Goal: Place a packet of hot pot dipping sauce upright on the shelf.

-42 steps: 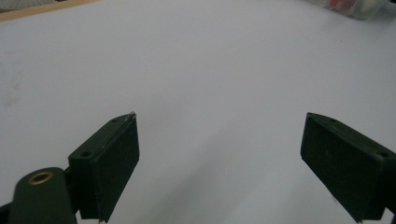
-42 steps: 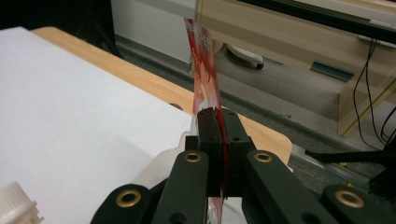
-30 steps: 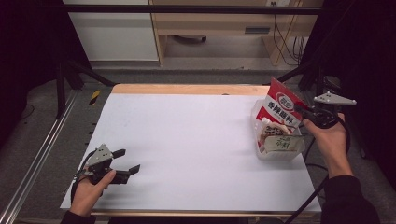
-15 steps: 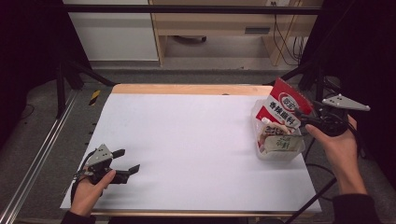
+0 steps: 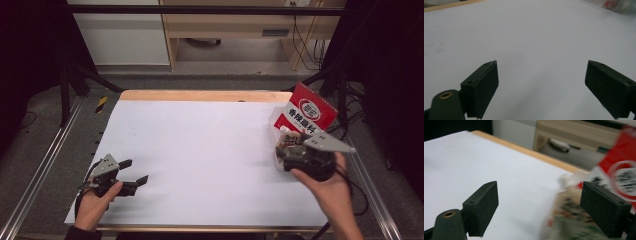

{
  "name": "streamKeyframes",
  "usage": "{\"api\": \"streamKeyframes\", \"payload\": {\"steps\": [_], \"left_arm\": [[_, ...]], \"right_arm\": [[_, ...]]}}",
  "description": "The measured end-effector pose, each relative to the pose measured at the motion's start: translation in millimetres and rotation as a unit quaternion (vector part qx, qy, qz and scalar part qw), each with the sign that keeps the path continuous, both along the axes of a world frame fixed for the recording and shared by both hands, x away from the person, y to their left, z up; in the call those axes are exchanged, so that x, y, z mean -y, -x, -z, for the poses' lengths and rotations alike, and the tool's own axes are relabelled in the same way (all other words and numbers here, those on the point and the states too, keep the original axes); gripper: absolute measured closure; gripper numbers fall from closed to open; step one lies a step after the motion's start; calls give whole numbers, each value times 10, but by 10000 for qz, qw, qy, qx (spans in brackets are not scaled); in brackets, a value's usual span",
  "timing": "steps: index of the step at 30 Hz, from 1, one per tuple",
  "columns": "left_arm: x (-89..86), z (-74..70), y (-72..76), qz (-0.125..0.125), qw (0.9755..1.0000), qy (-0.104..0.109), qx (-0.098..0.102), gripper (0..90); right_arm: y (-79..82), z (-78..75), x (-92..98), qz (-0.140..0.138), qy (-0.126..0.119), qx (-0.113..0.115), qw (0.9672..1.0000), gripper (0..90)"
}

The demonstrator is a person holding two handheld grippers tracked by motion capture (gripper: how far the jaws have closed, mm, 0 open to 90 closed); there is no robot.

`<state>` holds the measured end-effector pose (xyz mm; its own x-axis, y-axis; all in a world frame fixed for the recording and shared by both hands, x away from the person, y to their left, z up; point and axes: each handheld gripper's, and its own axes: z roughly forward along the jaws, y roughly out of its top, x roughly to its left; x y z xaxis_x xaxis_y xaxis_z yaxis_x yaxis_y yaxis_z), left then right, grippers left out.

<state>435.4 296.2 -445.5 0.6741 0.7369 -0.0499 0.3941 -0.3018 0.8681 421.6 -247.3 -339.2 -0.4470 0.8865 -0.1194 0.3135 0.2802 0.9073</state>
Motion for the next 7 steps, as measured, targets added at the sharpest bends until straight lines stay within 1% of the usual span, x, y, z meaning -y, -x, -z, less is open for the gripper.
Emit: {"api": "streamKeyframes", "payload": {"steps": [3, 5, 6, 7], "left_arm": [[-5, 3, 1, -5, 10000, 9, -11, 114], [-4, 8, -1, -19, 10000, -6, -11, 114], [-5, 7, -2, -19, 10000, -30, -8, 114], [-5, 5, -2, -23, 10000, -47, 1, 114]], "right_arm": [[59, 239, -297, -242, 18, -124, 9996, 155], [69, 354, -456, -365, 56, -301, 9989, 136], [60, 499, -630, -502, 30, -462, 9977, 136], [60, 499, -630, -502, 30, -462, 9977, 136]]}}
